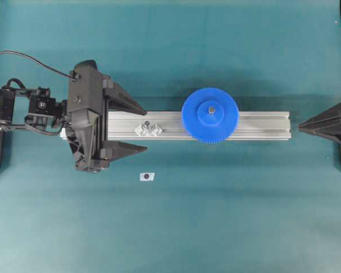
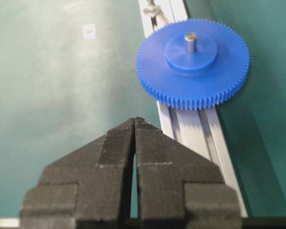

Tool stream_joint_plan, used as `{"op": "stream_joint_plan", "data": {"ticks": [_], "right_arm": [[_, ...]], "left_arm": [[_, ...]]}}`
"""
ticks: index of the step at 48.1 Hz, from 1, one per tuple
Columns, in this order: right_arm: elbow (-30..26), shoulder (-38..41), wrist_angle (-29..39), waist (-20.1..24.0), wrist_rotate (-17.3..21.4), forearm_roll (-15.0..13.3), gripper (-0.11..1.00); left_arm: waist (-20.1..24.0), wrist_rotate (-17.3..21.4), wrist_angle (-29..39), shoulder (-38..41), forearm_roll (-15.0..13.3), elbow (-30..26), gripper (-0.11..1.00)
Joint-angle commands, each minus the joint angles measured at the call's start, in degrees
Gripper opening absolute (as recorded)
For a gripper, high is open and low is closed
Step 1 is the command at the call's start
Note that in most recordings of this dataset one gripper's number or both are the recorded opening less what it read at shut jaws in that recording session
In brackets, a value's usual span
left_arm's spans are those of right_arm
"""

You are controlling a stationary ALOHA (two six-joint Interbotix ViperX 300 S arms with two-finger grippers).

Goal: Find the location of the shaft and insert the large gear.

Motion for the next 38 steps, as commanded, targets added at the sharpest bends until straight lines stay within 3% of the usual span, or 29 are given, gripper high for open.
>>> {"op": "stream_joint_plan", "data": {"ticks": [1, 38], "right_arm": [[-0.53, 0.53, -0.53, -0.09, 0.44, 0.0, 0.02], [-0.26, 0.44, -1.41, -0.09, 0.44, -0.09, 0.02]], "left_arm": [[-0.35, 0.09, -0.53, -0.35, 0.09, -0.62, 0.92], [-0.35, -0.18, -0.53, -0.35, 0.09, -0.53, 0.89]]}}
